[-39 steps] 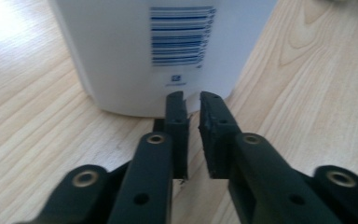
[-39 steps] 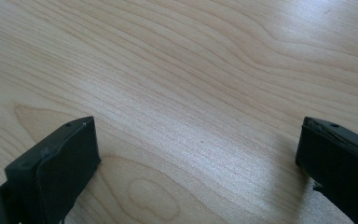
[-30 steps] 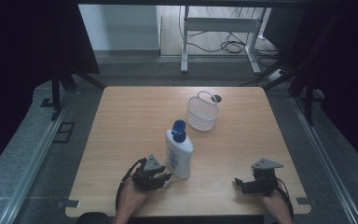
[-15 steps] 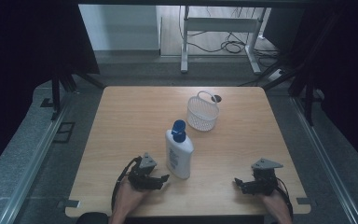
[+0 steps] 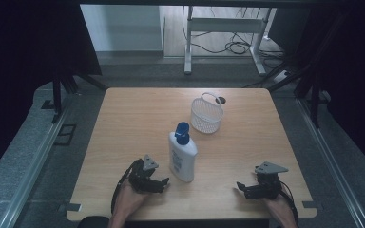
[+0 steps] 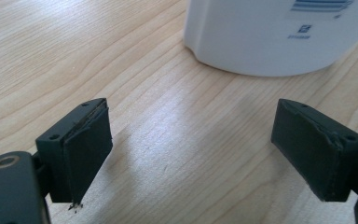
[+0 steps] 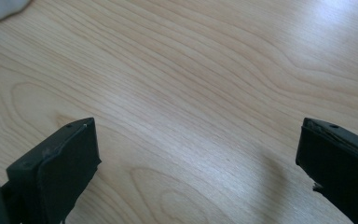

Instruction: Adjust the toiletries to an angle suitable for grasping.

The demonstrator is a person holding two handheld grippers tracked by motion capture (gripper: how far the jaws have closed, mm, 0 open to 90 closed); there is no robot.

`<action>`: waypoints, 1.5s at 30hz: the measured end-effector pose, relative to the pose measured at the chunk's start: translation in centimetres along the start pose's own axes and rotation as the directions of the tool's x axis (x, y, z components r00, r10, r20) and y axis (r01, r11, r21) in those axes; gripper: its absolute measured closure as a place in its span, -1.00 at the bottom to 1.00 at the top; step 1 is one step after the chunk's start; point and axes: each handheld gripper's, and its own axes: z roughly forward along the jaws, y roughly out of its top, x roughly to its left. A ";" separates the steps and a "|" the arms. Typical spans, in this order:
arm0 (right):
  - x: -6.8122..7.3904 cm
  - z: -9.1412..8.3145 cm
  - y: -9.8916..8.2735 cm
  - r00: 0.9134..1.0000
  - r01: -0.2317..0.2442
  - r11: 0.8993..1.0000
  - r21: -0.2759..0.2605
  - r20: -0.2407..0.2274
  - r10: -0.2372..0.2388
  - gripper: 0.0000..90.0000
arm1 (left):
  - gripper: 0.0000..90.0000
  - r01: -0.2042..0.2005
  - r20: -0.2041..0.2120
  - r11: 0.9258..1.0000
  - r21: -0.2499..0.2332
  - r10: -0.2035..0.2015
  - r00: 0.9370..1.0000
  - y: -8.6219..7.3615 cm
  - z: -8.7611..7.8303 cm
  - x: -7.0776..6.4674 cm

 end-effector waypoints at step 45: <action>4.3 -0.3 5.0 0.981 0.083 0.994 -0.078 -0.170 -0.095 -1.00 | -0.74 -0.003 0.007 1.000 -0.027 0.003 1.000 -1.4 0.4 0.6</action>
